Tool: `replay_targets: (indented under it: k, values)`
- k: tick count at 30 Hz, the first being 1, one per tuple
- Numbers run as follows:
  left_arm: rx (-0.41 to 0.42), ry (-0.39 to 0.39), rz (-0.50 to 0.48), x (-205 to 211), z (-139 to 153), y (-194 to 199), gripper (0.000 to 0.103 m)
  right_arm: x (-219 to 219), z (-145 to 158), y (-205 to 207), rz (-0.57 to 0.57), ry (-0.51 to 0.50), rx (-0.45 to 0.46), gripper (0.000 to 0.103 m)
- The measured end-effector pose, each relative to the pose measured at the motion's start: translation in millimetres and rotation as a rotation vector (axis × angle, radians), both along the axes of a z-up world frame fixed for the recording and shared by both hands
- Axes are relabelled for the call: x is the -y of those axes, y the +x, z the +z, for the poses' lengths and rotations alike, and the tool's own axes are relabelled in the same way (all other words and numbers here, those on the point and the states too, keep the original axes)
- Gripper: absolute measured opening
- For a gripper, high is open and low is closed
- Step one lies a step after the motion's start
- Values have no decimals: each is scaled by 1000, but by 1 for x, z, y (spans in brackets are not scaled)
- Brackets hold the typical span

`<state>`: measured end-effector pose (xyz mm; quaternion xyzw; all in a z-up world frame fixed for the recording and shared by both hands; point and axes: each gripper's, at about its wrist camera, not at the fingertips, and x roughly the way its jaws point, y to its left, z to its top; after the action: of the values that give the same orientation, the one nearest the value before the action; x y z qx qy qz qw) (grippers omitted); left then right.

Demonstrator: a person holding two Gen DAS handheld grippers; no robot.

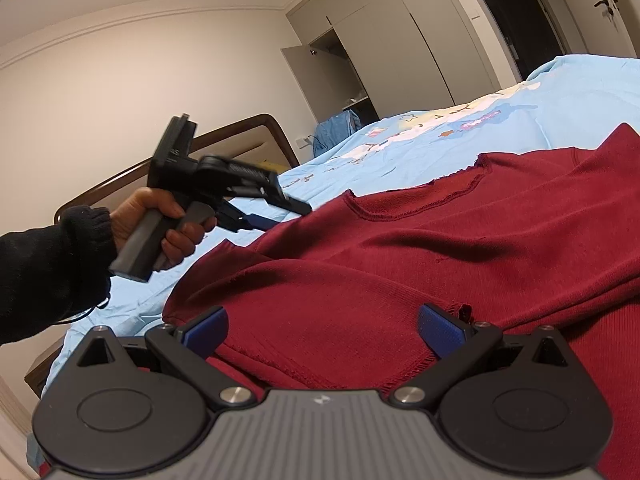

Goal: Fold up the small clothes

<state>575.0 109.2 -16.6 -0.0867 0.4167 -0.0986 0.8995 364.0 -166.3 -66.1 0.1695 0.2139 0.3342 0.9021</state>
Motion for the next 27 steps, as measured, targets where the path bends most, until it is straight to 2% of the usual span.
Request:
replay_targets:
  k: [1, 2, 5, 10, 12, 14, 16, 18, 19, 21, 23, 27]
  values:
    - [10, 46, -24, 7, -1, -1, 39, 0, 0, 0, 0, 2, 0, 103]
    - [21, 81, -45, 13, -2, -3, 17, 0, 0, 0, 0, 3, 0, 103]
    - [122, 172, -111, 28, 2, -23, 12, 0, 0, 0, 0, 3, 0, 103]
    - [329, 401, -304, 69, 5, -77, 11, 0, 0, 0, 0, 3, 0, 103]
    - [377, 499, -402, 86, 1, -98, 11, 0, 0, 0, 0, 4, 0, 103]
    - [374, 546, -492, 97, -4, -113, 12, 0, 0, 0, 0, 4, -1, 103]
    - [352, 546, -538, 102, -7, -121, 16, 0, 0, 0, 0, 3, 0, 103]
    - [329, 508, -560, 100, -5, -123, 29, 1, 0, 0, 1, 4, -1, 103]
    - [316, 471, -566, 98, -3, -123, 30, 1, 0, 0, 1, 4, -1, 103]
    - [279, 377, -590, 92, 3, -120, 48, 0, 0, 0, 1, 4, -1, 103]
    - [276, 310, -603, 87, 11, -118, 49, 1, 0, 0, 1, 4, -1, 103]
    - [330, 261, -549, 83, 28, -111, 51, 1, 0, 0, 1, 4, -1, 103]
